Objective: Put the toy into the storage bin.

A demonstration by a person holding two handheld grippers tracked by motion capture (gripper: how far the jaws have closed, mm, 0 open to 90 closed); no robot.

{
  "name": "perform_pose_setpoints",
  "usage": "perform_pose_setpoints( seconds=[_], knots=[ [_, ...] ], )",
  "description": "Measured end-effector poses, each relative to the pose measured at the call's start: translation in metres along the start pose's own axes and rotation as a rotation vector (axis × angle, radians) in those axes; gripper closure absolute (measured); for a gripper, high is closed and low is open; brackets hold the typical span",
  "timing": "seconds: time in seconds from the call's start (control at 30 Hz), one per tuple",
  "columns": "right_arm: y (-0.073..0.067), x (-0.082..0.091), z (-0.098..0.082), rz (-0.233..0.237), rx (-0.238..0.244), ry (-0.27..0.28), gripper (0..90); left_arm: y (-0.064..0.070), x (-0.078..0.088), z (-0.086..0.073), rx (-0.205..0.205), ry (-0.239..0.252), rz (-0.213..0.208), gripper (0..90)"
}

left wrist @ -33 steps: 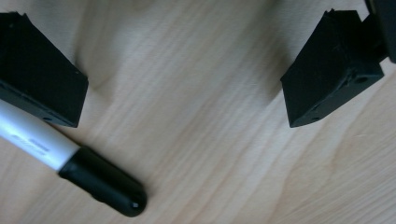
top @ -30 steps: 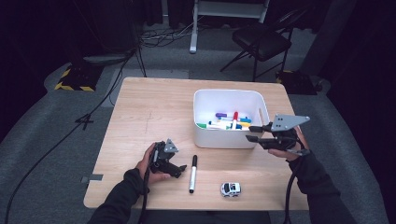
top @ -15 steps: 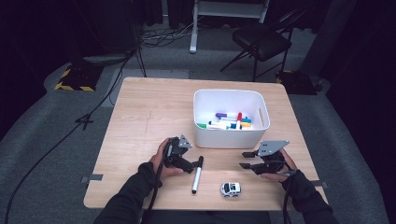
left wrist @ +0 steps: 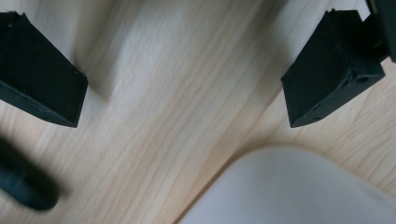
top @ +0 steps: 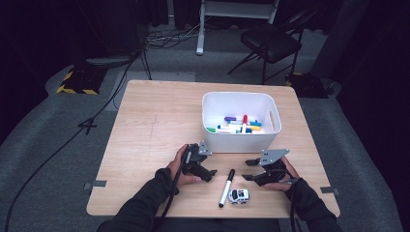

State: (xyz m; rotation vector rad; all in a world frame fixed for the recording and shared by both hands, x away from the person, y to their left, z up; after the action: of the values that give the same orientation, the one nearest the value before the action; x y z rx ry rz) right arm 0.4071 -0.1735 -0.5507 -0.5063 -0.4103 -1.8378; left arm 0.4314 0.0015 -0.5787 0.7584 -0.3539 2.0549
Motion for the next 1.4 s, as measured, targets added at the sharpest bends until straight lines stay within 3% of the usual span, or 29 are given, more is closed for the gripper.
perform_pose_setpoints(
  seconds=[0.1,0.13,0.33,0.37,0.43,0.47,0.6,0.63,0.73,0.8,0.87,0.93,1.07,1.23,1.37,1.4],
  knots=[
    [-0.005,-0.004,0.004,0.032,0.026,0.013,39.8,-0.004,0.009,-0.007,-0.004,-0.003,-0.004,0.2],
    [-0.007,-0.005,0.005,0.048,0.047,0.017,39.8,-0.007,0.013,-0.01,0.003,-0.007,0.016,0.2],
    [-0.018,-0.013,0.008,0.12,0.072,0.027,40.0,-0.017,0.034,-0.027,0.0,-0.005,0.021,0.2],
    [-0.021,-0.015,0.009,0.132,0.072,0.021,40.2,-0.018,0.039,-0.032,0.02,-0.019,0.028,0.2],
    [-0.023,-0.022,0.009,0.147,0.093,0.005,39.9,-0.024,0.045,-0.035,0.003,-0.002,0.039,0.2],
    [-0.025,-0.026,0.009,0.156,0.098,-0.006,39.9,-0.023,0.049,-0.04,0.031,-0.016,0.039,0.2],
    [-0.03,-0.036,0.008,0.19,0.112,-0.019,40.7,-0.031,0.064,-0.052,0.053,-0.003,0.071,0.2],
    [-0.031,-0.037,0.007,0.196,0.099,-0.024,42.1,-0.035,0.068,-0.054,0.045,0.002,0.086,0.2],
    [-0.032,-0.039,0.007,0.202,0.097,-0.008,50.3,-0.041,0.08,-0.065,0.073,-0.004,0.108,0.2],
    [-0.033,-0.038,0.006,0.205,0.104,0.002,59.1,-0.046,0.087,-0.07,0.091,0.002,0.114,0.2],
    [-0.032,-0.036,0.005,0.211,0.105,0.018,66.6,-0.054,0.095,-0.075,0.095,0.007,0.149,0.2],
    [-0.032,-0.033,0.003,0.208,0.107,0.025,73.5,-0.058,0.1,-0.079,0.115,0.008,0.16,0.3],
    [-0.027,-0.025,-0.001,0.17,0.112,0.017,74.8,-0.062,0.101,-0.08,0.119,0.011,0.176,0.2],
    [-0.015,-0.007,-0.012,0.103,0.07,0.013,75.1,-0.061,0.099,-0.079,0.131,0.009,0.169,0.1],
    [-0.01,0.004,-0.018,0.077,0.036,0.012,75.2,-0.061,0.099,-0.079,0.134,0.01,0.167,0.1],
    [-0.007,0.005,-0.019,0.065,0.05,0.012,75.2,-0.061,0.099,-0.079,0.132,0.01,0.17,0.1]
  ],
)
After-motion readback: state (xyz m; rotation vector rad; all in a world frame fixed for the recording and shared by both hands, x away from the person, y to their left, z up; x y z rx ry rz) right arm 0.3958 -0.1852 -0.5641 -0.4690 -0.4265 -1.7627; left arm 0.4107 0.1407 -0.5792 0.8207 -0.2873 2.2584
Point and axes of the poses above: each handheld gripper's, and its own axes: x roughly backward along the jaws, z roughly out of its top, y roughly to its right, the point moved 10 cm from there along -x, roughly forward along the jaws, and after that the axes turned 10 degrees about y, right-handed, at the moved point
